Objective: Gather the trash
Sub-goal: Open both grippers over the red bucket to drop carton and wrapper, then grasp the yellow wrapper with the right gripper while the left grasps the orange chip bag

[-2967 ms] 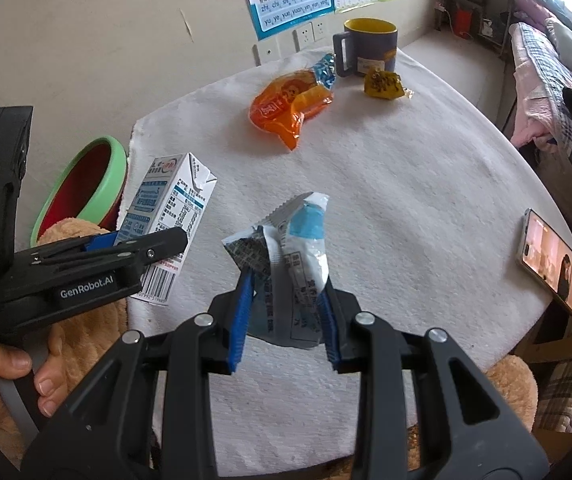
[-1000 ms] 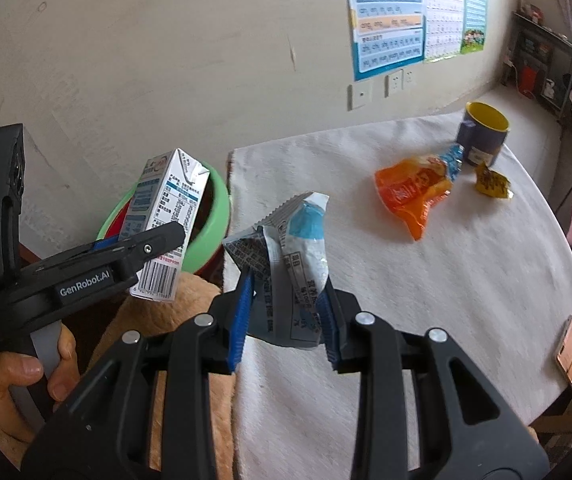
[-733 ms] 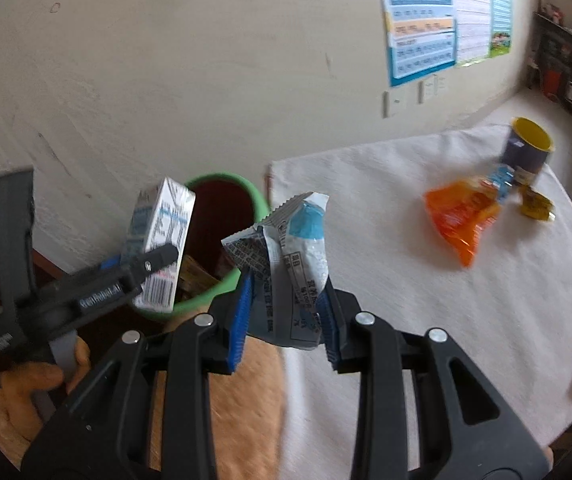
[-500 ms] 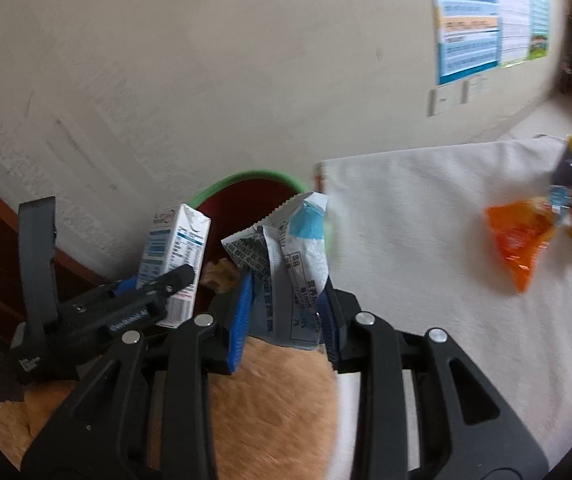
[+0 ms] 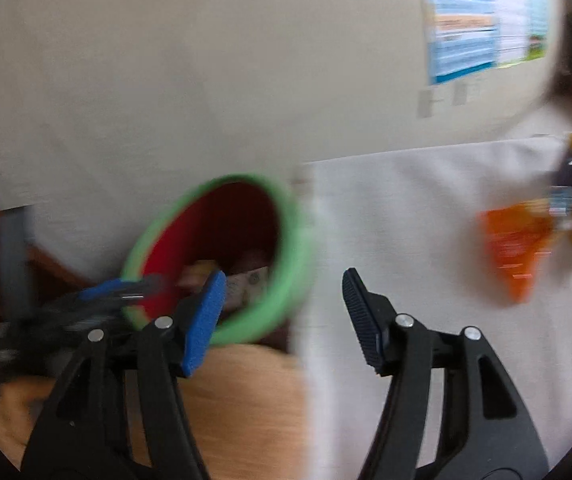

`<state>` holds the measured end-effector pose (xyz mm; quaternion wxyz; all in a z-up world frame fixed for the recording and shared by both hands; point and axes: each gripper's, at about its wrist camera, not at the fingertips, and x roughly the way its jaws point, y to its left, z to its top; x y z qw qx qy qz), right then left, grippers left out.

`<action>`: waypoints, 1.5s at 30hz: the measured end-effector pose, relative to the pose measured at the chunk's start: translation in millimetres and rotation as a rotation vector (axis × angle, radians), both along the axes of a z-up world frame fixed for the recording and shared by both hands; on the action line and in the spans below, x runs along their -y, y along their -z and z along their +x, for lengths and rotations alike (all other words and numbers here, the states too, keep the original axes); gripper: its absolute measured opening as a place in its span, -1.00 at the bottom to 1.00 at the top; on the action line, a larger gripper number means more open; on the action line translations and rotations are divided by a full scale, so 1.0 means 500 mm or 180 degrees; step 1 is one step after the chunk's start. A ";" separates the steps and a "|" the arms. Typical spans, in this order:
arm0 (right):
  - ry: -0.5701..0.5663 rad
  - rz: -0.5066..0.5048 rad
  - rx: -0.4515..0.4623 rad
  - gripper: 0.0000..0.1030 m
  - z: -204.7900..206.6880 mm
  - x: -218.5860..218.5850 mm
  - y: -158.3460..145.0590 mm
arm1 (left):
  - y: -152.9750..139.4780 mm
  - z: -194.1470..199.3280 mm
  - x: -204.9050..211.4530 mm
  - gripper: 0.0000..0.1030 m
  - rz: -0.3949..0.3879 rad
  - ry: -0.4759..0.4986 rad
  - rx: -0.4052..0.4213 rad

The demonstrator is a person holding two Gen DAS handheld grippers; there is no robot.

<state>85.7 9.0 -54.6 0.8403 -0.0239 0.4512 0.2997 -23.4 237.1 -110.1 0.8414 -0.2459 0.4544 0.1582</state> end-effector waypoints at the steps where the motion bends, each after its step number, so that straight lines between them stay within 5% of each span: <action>1: 0.0179 -0.0112 0.0041 0.14 0.026 0.045 0.003 | -0.002 0.005 0.008 0.33 0.0007 0.0038 0.0017; 9: 0.1588 -0.0728 0.0111 0.15 0.239 0.390 0.034 | -0.026 0.044 0.103 0.33 0.0057 0.0361 0.0153; 13: 0.1703 -0.1039 -0.0094 0.14 0.334 0.470 0.085 | -0.035 0.058 0.145 0.33 0.0171 0.0533 0.0153; 17: 0.1625 -0.1008 -0.0289 0.12 0.385 0.484 0.135 | -0.033 0.072 0.172 0.33 0.0294 0.0639 0.0042; 19: 0.1588 -0.0970 -0.0364 -0.17 0.400 0.481 0.152 | -0.035 0.080 0.184 0.33 0.0354 0.0704 -0.0018; 21: 0.1542 -0.0867 -0.0483 -0.71 0.417 0.483 0.172 | -0.038 0.090 0.199 0.33 0.0377 0.0786 -0.0042; 23: 0.1490 -0.0774 -0.0542 -0.73 0.418 0.481 0.180 | -0.041 0.102 0.222 0.33 0.0433 0.0901 -0.0067; 28: 0.1487 -0.0435 -0.0308 -0.74 0.338 0.502 0.142 | -0.051 0.156 0.307 0.33 0.0486 0.1258 -0.0028; 33: 0.1560 -0.0024 -0.0426 -0.74 0.136 0.539 0.131 | -0.050 0.266 0.440 0.45 0.0461 0.1801 0.0209; 36: 0.1628 0.0074 -0.0468 -0.74 0.013 0.551 0.140 | -0.036 0.353 0.532 0.54 0.0561 0.2234 0.0258; 39: 0.1671 0.0086 -0.0481 -0.74 -0.097 0.541 0.160 | -0.011 0.431 0.589 0.55 0.0760 0.2354 0.0192; 45: 0.1325 0.0059 -0.0291 -0.73 -0.131 0.493 0.150 | 0.037 0.504 0.642 0.55 0.0828 0.2475 -0.0046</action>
